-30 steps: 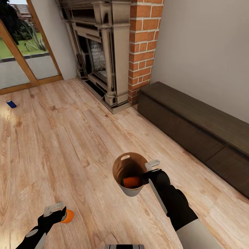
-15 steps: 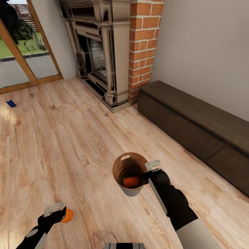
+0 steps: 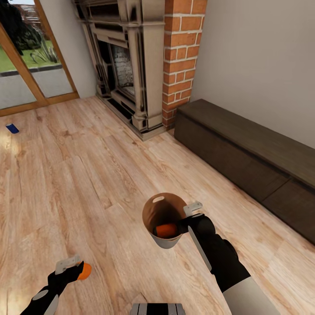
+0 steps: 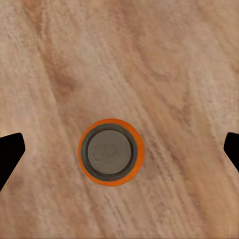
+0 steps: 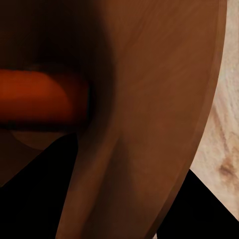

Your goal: Put the three can of soda from the living room inside the tash can in the kitchen.

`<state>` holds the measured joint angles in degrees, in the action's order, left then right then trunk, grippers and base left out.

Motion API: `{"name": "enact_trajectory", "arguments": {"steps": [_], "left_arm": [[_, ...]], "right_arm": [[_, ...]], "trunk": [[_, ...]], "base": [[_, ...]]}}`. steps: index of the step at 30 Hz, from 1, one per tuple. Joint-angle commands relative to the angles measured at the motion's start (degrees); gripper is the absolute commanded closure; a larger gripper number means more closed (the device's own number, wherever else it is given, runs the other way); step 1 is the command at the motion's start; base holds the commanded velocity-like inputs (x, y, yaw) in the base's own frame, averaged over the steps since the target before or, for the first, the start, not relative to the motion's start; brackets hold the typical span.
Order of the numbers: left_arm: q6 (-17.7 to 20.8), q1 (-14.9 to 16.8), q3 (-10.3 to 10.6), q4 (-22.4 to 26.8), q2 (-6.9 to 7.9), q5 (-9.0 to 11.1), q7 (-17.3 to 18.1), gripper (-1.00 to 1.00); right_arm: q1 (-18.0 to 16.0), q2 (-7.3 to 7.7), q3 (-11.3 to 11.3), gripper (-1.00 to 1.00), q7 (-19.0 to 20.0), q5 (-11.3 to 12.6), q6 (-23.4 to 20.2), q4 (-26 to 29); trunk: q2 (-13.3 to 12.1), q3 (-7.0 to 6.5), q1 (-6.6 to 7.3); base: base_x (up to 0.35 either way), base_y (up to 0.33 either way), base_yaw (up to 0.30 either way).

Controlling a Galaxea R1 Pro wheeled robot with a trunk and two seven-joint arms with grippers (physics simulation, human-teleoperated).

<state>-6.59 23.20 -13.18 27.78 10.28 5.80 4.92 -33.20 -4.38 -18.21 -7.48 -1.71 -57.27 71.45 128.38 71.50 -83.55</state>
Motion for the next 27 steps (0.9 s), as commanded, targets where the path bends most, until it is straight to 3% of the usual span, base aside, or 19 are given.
{"name": "enact_trajectory", "arguments": {"steps": [1, 7, 27], "left_arm": [[0.0, 0.0, 0.0, 0.0, 0.0, 0.0, 0.0, -1.0], [0.0, -0.01, 0.0, 0.0, 0.0, 0.0, 0.0, -1.0], [0.0, 0.0, 0.0, 0.0, 0.0, 0.0, 0.0, -1.0]], "right_arm": [[-0.03, -0.01, -0.02, 1.0, 0.1, 0.48, 0.06, 0.02], [-0.03, -0.01, -0.01, 1.0, 0.1, 0.48, 0.06, 0.04], [-0.03, -0.01, -0.02, 1.0, 0.1, 0.48, 0.06, 0.04]], "trunk": [[0.42, 0.18, -0.22], [2.83, 1.26, -1.54], [2.83, 1.26, -1.54]], "base": [[0.0, 0.0, 0.0], [0.0, 0.0, 0.0], [0.038, 0.0, 0.0]]}}
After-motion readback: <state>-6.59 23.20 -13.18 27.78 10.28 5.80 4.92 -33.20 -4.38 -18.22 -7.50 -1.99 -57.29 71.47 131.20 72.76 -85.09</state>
